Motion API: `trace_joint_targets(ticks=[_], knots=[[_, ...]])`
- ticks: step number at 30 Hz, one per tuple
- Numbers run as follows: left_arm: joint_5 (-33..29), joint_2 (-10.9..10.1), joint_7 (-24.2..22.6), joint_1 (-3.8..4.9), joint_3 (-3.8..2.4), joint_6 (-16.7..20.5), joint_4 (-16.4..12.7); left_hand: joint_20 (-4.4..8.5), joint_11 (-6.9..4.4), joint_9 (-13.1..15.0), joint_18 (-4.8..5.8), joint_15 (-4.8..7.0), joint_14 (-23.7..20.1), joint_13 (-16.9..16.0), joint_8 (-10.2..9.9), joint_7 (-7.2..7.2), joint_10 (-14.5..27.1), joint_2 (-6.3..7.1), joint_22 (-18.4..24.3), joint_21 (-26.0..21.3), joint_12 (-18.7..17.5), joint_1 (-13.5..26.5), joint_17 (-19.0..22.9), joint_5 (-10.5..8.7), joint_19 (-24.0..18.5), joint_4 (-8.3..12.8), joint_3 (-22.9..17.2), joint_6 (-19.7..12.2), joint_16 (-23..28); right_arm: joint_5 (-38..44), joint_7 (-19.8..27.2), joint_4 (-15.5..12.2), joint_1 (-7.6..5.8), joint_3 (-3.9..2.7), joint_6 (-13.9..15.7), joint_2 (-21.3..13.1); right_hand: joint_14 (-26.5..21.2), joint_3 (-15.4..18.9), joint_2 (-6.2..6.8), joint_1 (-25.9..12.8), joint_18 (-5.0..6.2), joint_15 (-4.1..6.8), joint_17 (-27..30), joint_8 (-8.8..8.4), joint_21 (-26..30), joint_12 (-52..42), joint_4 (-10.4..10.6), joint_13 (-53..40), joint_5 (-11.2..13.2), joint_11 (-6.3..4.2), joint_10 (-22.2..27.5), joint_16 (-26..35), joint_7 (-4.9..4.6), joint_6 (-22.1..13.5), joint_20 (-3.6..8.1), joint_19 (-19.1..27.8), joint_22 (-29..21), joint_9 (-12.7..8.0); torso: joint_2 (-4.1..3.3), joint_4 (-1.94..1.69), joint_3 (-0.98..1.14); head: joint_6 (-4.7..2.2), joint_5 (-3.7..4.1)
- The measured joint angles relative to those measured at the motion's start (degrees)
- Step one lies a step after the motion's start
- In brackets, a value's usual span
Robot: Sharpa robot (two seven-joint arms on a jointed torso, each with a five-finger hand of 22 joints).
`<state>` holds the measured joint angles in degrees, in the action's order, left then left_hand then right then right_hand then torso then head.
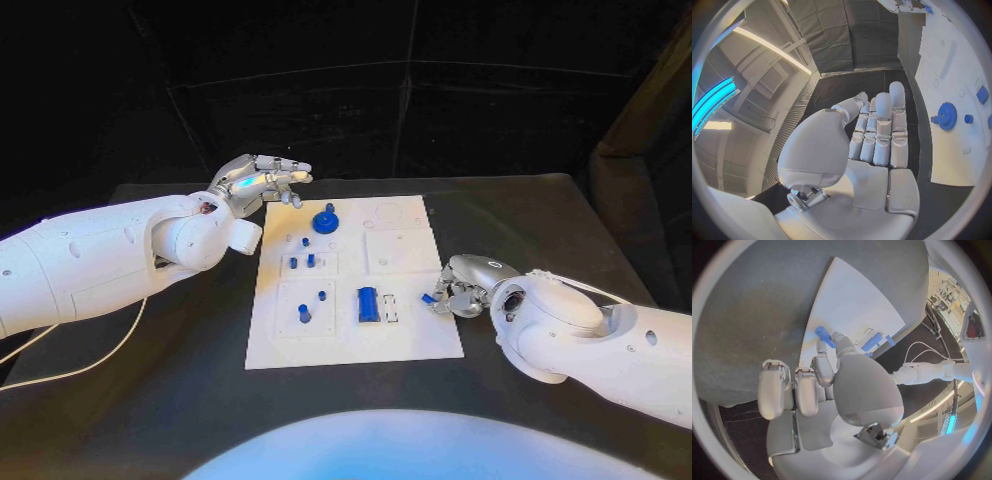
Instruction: Assemble the parts on the task board
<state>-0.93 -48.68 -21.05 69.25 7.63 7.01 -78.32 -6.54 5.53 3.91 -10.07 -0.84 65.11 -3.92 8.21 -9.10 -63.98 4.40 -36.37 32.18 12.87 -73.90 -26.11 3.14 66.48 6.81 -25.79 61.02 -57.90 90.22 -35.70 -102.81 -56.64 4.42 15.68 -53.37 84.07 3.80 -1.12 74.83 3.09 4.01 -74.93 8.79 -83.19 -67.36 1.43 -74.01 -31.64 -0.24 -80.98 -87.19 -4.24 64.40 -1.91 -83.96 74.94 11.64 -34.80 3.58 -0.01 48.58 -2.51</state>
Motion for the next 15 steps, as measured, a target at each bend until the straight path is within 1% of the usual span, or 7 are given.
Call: trace_joint_targets(ticks=[4, 5, 8, 9, 11, 15], knots=[[0.0, 0.0, 0.0, 0.00, 0.00, 0.0, -0.1, 0.00, 0.00, 0.0, 0.00, 0.00, 0.0, 0.0, 0.0, 0.00, 0.0, 0.00, 0.0, 0.0, 0.0, 0.0, 0.0, 0.00, 0.0, 0.0, 0.0, 0.0, 0.0, -3.9, 0.3, -1.8, 0.09, 0.06, 4.1, -0.5, 0.1, -0.7, 0.35, -0.4, 0.01, 0.09, 0.0, -0.17, 0.0, 0.0, 0.3, 0.0, -0.3, -0.20, -0.2, 0.0, 0.04, 0.0, 0.00, 0.0, 0.0, 0.1, 0.00, -0.07, -0.01, -0.20, 0.00], [0.0, 0.0, 0.0, 0.00, 0.00, 0.0, -0.1, 0.00, 0.00, 0.0, 0.00, 0.00, 0.0, 0.0, 0.0, 0.00, 0.0, 0.00, 0.0, 0.0, 0.0, 0.0, 0.0, 0.00, 0.0, 0.0, 0.0, 0.0, 0.0, -4.8, 0.5, -2.1, 0.09, 0.04, 5.0, -0.5, 0.1, -1.0, 0.65, -0.6, 0.00, 0.09, 0.0, -0.28, 0.0, 0.0, 0.3, 0.0, -0.3, -0.20, -0.2, 0.0, 0.17, 0.2, 0.00, 0.0, 0.0, 0.1, 0.00, -0.07, -0.01, -0.24, 0.00], [0.0, 0.0, 0.0, 0.00, 0.00, 0.0, -0.1, 0.00, 0.00, 0.0, 0.00, 0.00, 0.0, 0.0, 0.0, 0.00, 0.0, 0.00, 0.0, 0.0, 0.0, 0.0, 0.0, 0.00, 0.0, 0.0, 0.0, 0.0, 0.0, -7.5, 1.1, -2.9, 0.05, 0.00, 7.9, -0.4, 0.1, -1.2, 0.66, -0.7, 0.00, 0.09, 0.0, -0.36, 0.0, -0.2, 0.5, 0.0, -0.3, -0.21, -0.2, 0.0, 0.21, 0.2, 0.00, 0.0, 0.0, 0.1, -0.04, -0.10, -0.01, -0.33, 0.00], [0.0, 0.0, 0.0, 0.00, 0.00, 0.0, -0.2, 0.00, 0.00, 0.0, 0.00, 0.00, 0.0, 0.0, 0.0, 0.00, 0.0, 0.00, 0.0, 0.0, 0.0, 0.0, 0.0, 0.00, 0.0, 0.0, 0.0, 0.0, 0.0, -8.3, 1.3, -3.0, 0.05, 0.00, 8.6, -0.4, 0.1, -1.2, 0.66, -0.7, 0.00, 0.09, 0.0, -0.36, 0.0, -0.2, 0.5, 0.0, -0.3, -0.20, -0.2, 0.0, 0.21, 0.2, 0.00, 0.0, 0.0, 0.1, -0.07, -0.10, -0.01, -0.34, -0.05], [0.0, 0.0, 0.0, 0.00, 0.01, 0.0, -0.2, 0.00, 0.00, 0.0, 0.00, 0.00, 0.0, 0.0, 0.0, 0.00, 0.0, 0.00, 0.0, 0.0, 0.0, 0.0, 0.0, 0.00, 0.0, 0.0, 0.0, 0.0, 0.0, -9.7, 1.7, -3.2, 0.05, 0.00, 9.8, -0.1, 0.1, -1.6, 1.09, -1.1, 0.00, 0.09, 0.0, -0.36, 0.0, -0.3, 0.6, 0.0, -0.3, -0.20, -0.2, 0.0, 0.21, 0.2, 0.00, 0.0, 0.0, 0.1, -0.10, -0.10, -0.01, -0.35, -0.12], [0.0, -0.1, 0.0, 0.00, 0.01, 0.0, -0.3, 0.00, 0.00, 0.0, 0.00, 0.00, 0.0, 0.0, 0.0, 0.00, 0.0, 0.00, 0.0, 0.0, 0.0, 0.0, 0.0, 0.00, 0.0, 0.0, 0.0, 0.0, 0.0, -12.1, 2.4, -3.2, 0.05, 0.01, 11.4, 0.8, 0.1, -1.8, 1.11, -1.1, 0.00, 0.09, 0.0, -0.36, 0.0, -0.3, 0.7, 0.0, -0.3, -0.21, -0.2, 0.0, 0.19, 0.2, -0.01, 0.0, 0.0, 0.2, -0.14, -0.09, 0.00, -0.34, -0.23]])
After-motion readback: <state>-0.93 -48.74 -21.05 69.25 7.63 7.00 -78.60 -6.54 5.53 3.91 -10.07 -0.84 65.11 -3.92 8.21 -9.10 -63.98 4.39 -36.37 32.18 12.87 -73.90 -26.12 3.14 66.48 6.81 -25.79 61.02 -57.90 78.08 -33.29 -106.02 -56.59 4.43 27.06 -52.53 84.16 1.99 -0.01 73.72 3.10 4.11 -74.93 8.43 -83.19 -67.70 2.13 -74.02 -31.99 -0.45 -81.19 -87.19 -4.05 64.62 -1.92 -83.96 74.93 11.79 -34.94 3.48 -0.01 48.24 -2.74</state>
